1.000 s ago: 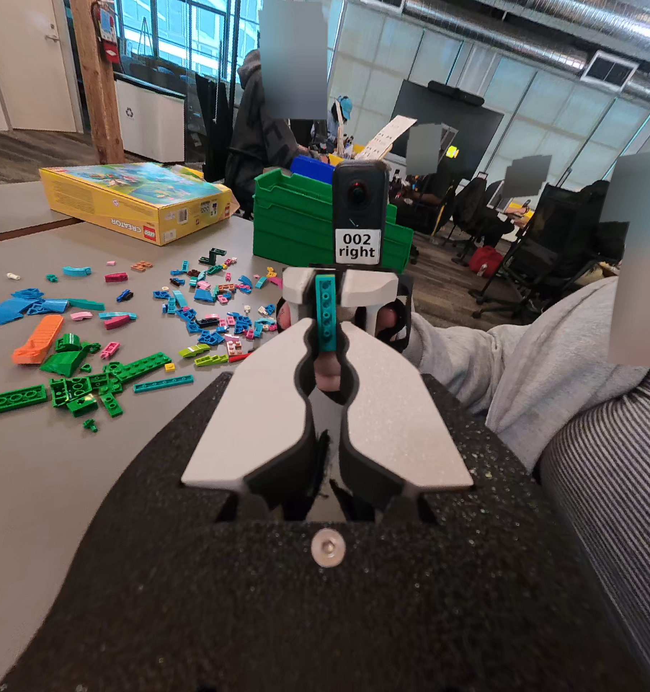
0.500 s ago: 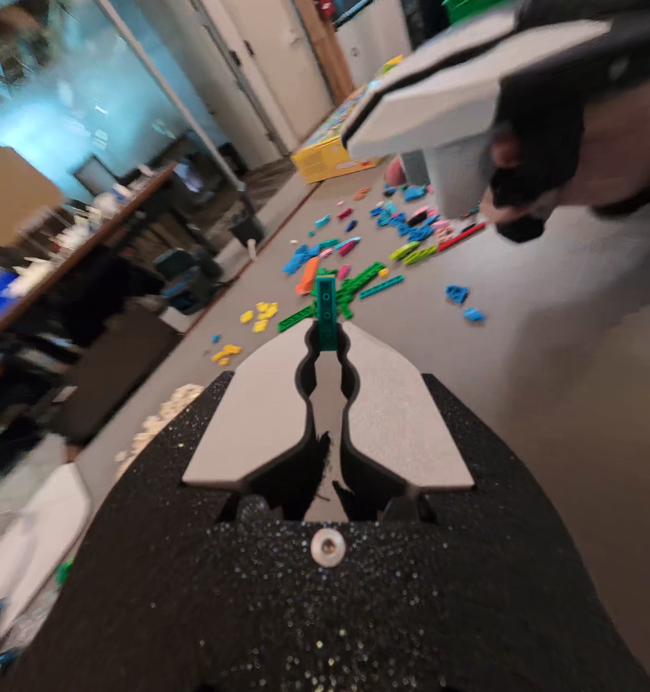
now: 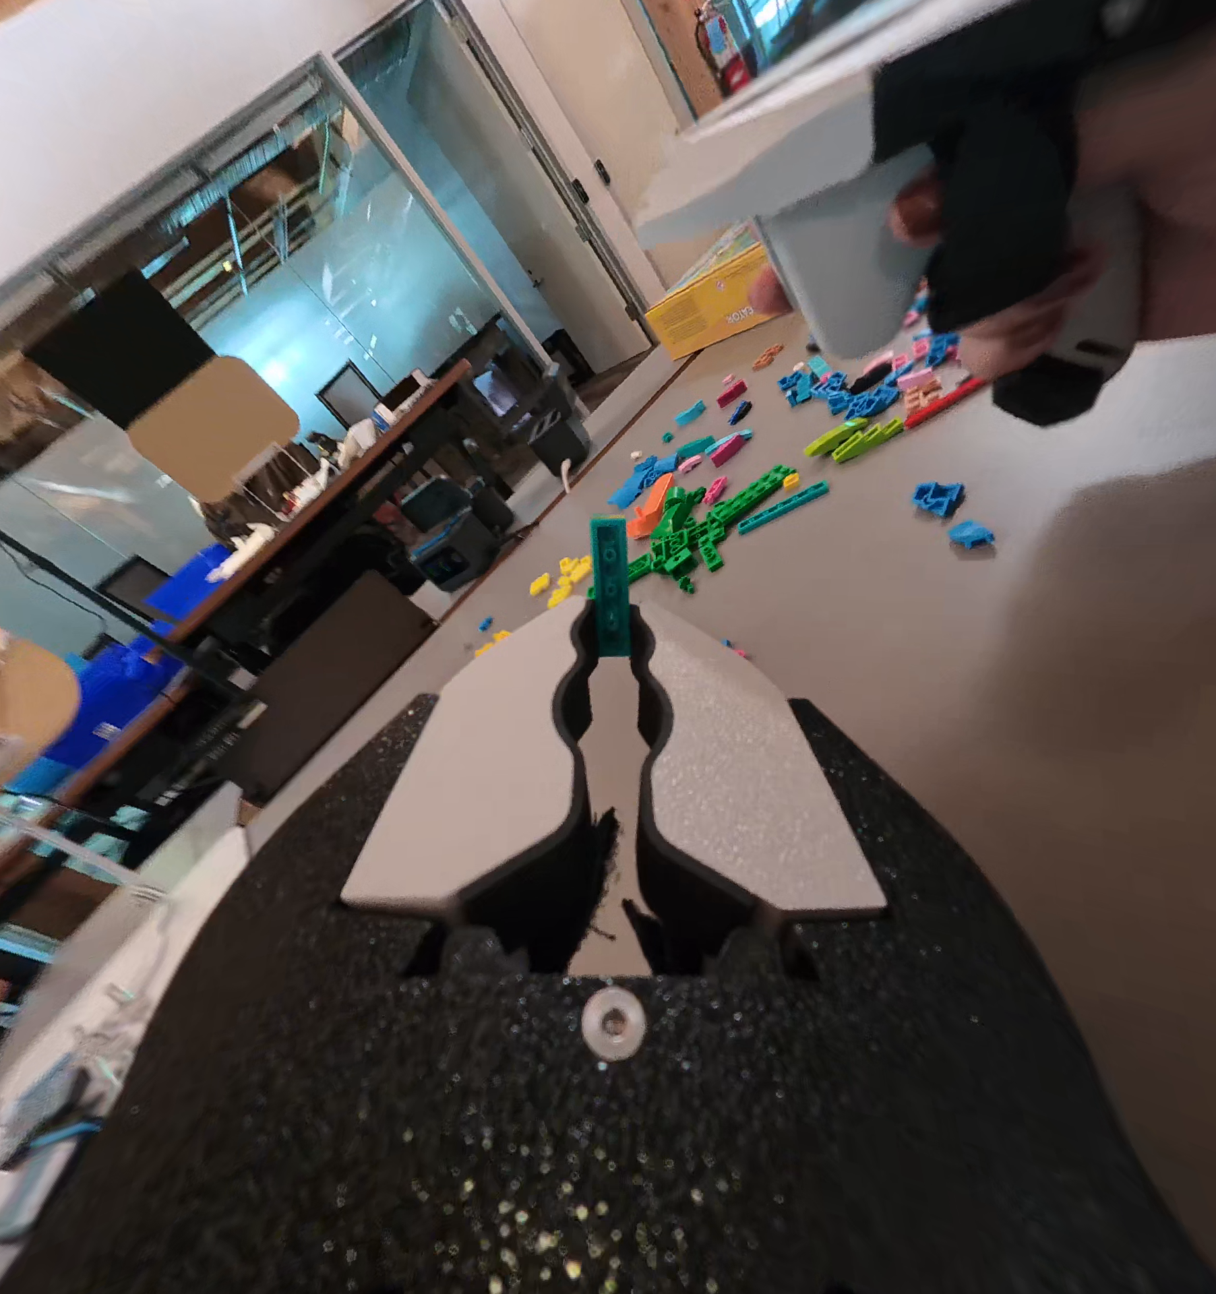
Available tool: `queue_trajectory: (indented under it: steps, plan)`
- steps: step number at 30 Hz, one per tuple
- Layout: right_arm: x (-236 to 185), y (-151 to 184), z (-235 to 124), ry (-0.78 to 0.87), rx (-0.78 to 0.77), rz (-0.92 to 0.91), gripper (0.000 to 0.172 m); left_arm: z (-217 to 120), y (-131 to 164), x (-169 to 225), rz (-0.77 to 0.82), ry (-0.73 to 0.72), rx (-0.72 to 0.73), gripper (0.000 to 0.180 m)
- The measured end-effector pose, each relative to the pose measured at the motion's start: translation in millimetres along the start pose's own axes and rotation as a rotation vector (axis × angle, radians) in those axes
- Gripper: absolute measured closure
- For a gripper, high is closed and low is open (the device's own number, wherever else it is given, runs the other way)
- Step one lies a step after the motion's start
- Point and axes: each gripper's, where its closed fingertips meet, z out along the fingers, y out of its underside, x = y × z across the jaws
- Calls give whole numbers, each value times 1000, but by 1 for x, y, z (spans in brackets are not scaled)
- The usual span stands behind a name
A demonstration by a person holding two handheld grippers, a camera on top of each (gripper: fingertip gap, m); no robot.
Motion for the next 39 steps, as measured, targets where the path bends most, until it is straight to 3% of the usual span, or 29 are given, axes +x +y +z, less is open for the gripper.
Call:
queue_trajectory:
  steps: [6, 17, 29, 31, 34, 39]
  plan:
    - [-11, 21, 6, -55, -85, 44, 170, -2, 0, -9, -285, 69, 53, 172]
    - [-39, 31, 6, -69, -152, -492, 172, -2, -2, -8, -272, 66, 67, 172]
    - [-49, 30, 6, -72, -139, -683, 172, -8, -7, -15, -360, 84, 130, 172]
    - [-56, 28, 5, -98, -132, -653, 172, -10, -11, -3, -383, 192, 140, 172]
    - [-71, 18, 1, -213, -81, -431, 171, -14, -19, 14, -432, 389, 171, 172]
    - [-91, 11, -12, -478, -111, -95, 152, -26, -24, 31, -445, 616, 198, 172]
